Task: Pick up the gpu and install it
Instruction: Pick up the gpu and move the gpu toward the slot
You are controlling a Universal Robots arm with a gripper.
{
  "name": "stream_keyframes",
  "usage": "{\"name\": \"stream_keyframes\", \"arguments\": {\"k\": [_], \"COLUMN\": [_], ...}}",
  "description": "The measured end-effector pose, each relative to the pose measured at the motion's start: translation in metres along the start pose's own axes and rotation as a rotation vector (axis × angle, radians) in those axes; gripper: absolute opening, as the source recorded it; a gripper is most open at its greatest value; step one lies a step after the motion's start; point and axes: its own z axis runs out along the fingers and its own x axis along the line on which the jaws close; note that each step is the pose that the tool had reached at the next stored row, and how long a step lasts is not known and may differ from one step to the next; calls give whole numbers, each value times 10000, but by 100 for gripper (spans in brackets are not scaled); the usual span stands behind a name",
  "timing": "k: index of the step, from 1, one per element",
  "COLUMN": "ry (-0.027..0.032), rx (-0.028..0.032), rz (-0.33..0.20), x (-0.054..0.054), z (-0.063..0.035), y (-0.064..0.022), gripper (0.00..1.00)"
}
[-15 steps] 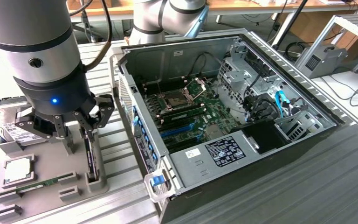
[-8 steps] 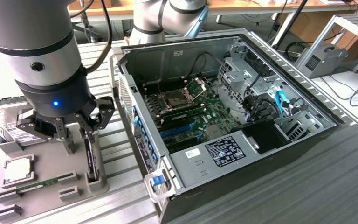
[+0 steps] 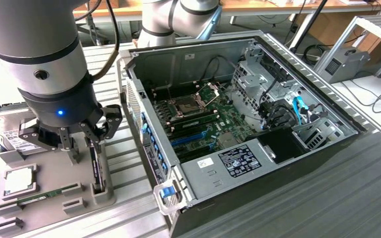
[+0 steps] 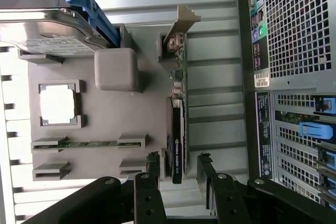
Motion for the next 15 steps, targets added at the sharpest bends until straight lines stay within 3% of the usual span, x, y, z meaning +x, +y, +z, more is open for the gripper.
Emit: {"name": "stream_keyframes", "arguments": {"k": [15], "ry": [1], "rx": [0], "rz": [0], "x": [2], "z": [85], "y": [-12], "gripper": [42]}}
